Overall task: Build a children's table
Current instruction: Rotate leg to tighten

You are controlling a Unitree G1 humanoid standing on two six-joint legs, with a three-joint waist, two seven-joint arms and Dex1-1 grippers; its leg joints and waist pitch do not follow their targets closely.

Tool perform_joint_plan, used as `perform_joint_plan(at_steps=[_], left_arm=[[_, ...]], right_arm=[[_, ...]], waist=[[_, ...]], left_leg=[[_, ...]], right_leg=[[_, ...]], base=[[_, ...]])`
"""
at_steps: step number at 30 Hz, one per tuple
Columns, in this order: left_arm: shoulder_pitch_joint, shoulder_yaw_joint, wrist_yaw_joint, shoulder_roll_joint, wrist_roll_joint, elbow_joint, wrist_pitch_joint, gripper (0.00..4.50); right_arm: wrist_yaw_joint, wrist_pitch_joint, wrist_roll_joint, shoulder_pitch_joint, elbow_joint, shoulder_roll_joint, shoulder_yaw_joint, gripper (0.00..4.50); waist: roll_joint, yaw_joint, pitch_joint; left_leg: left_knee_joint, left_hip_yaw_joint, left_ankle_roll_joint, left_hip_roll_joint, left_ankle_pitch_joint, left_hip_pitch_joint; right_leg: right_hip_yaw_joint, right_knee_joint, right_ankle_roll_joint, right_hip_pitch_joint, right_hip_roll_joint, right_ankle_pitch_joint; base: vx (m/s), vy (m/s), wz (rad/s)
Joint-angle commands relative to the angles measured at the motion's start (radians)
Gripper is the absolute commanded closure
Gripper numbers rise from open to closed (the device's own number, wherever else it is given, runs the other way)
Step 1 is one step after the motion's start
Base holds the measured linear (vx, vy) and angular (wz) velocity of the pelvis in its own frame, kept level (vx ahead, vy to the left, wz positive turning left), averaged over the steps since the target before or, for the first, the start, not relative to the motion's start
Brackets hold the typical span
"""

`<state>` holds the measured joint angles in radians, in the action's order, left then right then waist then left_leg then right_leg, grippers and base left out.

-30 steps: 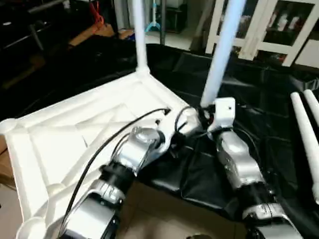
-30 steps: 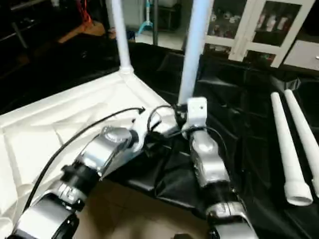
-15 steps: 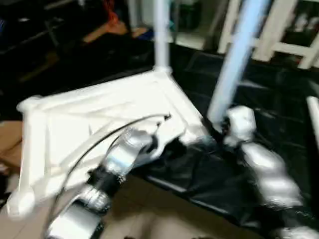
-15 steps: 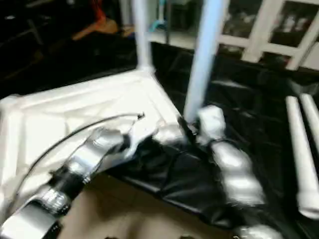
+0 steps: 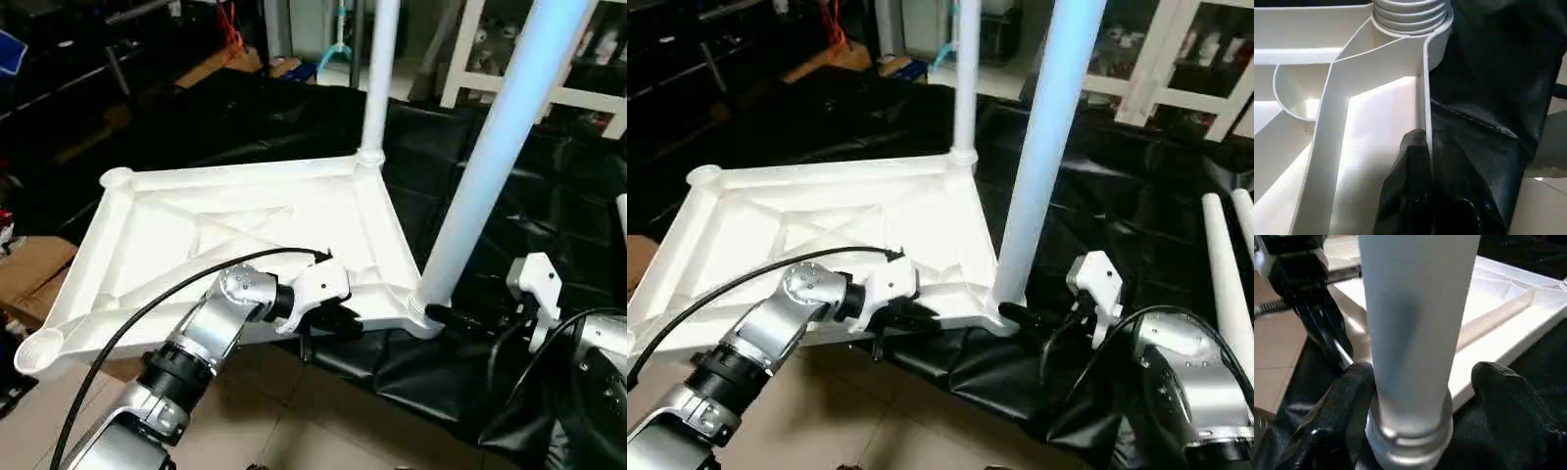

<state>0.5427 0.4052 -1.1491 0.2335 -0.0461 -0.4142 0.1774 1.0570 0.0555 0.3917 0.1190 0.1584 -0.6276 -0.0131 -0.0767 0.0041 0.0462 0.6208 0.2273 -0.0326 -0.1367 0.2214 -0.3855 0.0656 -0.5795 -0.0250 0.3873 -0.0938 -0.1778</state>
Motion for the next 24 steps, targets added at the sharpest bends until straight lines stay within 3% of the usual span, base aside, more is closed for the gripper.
perform_joint_plan(at_steps=[1, 4, 12, 20, 24], left_arm=[[-0.004, -0.020, -0.018, -0.009, 0.069, 0.049, -0.028, 4.50], [-0.004, -0.017, -0.023, -0.007, 0.068, 0.053, -0.024, 4.50], [-0.010, -0.016, -0.030, 0.002, 0.061, 0.059, -0.020, 4.50], [-0.014, -0.009, -0.031, 0.010, 0.052, 0.053, -0.023, 4.50], [-0.007, 0.002, -0.014, 0.015, 0.025, 0.039, -0.018, 4.50]], right_arm=[[0.025, 0.005, 0.018, 0.026, -0.011, 0.013, 0.004, 1.06], [0.048, 0.018, 0.022, 0.037, -0.009, 0.019, 0.014, 1.06], [0.106, 0.114, 0.081, 0.062, 0.013, 0.001, 0.004, 1.82], [0.114, 0.128, 0.077, 0.052, 0.008, -0.003, -0.004, 2.33], [0.000, 0.099, 0.011, 0.057, 0.036, 0.037, 0.000, 2.48]], waist=[[0.030, 0.000, -0.056], [0.032, 0.001, -0.056], [0.032, 0.006, -0.055], [0.030, 0.006, -0.057], [0.029, 0.003, -0.058]], left_leg=[[-0.090, -0.065, -0.110, -0.109, 0.172, 0.023], [-0.089, -0.064, -0.123, -0.109, 0.149, 0.022], [-0.089, -0.064, -0.114, -0.109, 0.160, 0.023], [-0.089, -0.063, -0.103, -0.109, 0.156, 0.025], [-0.089, -0.062, -0.097, -0.107, 0.151, 0.024]], right_leg=[[-0.048, 0.063, -0.213, -0.030, -0.081, -0.209], [-0.047, 0.058, -0.223, -0.031, -0.081, -0.173], [-0.047, 0.060, -0.216, -0.031, -0.082, -0.205], [-0.047, 0.060, -0.216, -0.029, -0.081, -0.193], [-0.047, 0.057, -0.217, -0.027, -0.080, -0.189]], base=[[0.000, 0.000, 0.00], [0.000, 0.000, 0.00], [0.000, 0.000, 0.00], [0.000, 0.000, 0.00], [0.000, 0.000, 0.00]])
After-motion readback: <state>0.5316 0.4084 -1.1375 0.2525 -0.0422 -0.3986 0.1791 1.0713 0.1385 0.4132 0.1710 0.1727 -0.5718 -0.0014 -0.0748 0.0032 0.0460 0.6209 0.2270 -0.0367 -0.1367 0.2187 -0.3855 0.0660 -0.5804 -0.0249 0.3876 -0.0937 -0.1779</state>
